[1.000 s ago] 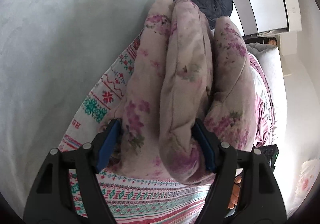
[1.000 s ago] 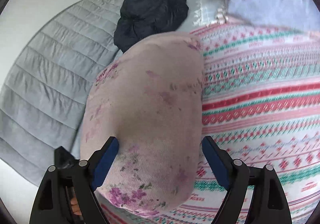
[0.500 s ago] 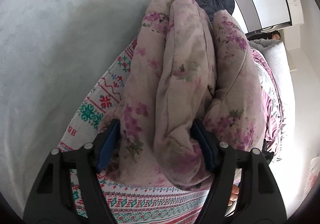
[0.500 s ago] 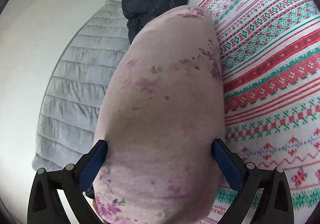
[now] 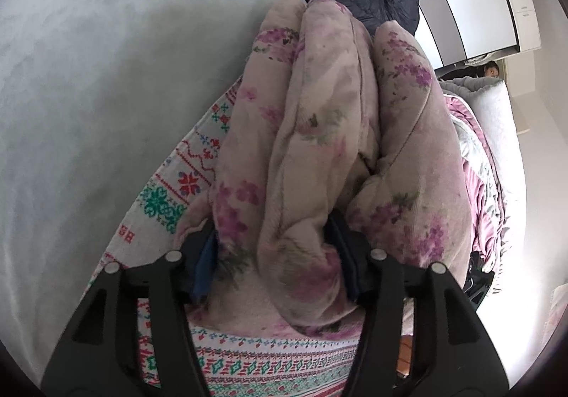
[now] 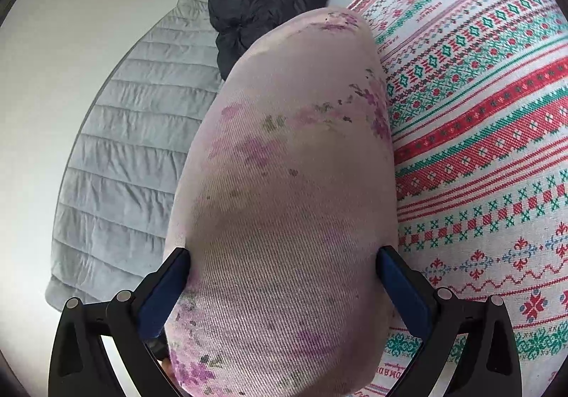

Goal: Fold large clothes

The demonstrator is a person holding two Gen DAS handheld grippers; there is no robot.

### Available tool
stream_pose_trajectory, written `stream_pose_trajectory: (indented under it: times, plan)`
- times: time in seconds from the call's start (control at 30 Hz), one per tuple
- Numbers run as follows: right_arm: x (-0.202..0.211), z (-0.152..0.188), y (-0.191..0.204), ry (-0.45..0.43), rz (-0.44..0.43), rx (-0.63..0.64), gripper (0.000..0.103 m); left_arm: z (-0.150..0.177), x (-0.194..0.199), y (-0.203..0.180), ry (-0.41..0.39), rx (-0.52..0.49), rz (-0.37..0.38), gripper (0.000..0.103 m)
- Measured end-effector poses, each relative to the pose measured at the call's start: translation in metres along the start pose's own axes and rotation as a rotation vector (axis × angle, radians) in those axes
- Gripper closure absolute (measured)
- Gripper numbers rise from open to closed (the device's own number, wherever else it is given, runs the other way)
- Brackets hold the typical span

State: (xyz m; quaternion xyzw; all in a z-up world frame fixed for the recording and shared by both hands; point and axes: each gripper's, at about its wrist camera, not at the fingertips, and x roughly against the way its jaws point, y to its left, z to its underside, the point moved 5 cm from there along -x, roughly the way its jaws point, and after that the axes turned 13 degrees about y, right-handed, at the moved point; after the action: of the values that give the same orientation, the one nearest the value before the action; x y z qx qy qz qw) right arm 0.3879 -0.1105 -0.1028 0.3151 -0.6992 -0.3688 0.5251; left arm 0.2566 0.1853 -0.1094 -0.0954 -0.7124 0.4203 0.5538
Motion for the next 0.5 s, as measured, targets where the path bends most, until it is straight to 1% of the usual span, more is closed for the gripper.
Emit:
stream_pose_trajectory:
  times: [0.1, 0.2, 0.3, 0.37, 0.43, 0.5]
  plan:
    - [0.003, -0.005, -0.008, 0.011, -0.031, -0.042, 0.000, 0.001, 0.002, 0.004, 0.005, 0.010, 0.021, 0.040]
    - [-0.001, -0.009, -0.007, -0.007, -0.024, -0.027, 0.000, -0.002, 0.000, 0.003, 0.006, 0.010, 0.020, 0.040]
    - [-0.009, -0.007, 0.002, -0.013, 0.011, 0.024, 0.000, -0.004, 0.003, 0.002, -0.017, 0.018, -0.009, 0.054]
    - [-0.013, -0.004, 0.011, 0.019, 0.039, 0.079, 0.000, -0.005, 0.007, -0.002, -0.033, 0.019, -0.020, 0.067]
    - [-0.012, -0.001, 0.021, 0.022, 0.066, 0.131, 0.002, -0.006, 0.014, -0.008, -0.054, -0.005, -0.026, 0.072]
    - [-0.012, 0.004, 0.031, 0.005, 0.079, 0.177, 0.006, -0.006, 0.022, -0.015, -0.080, -0.036, -0.032, 0.075]
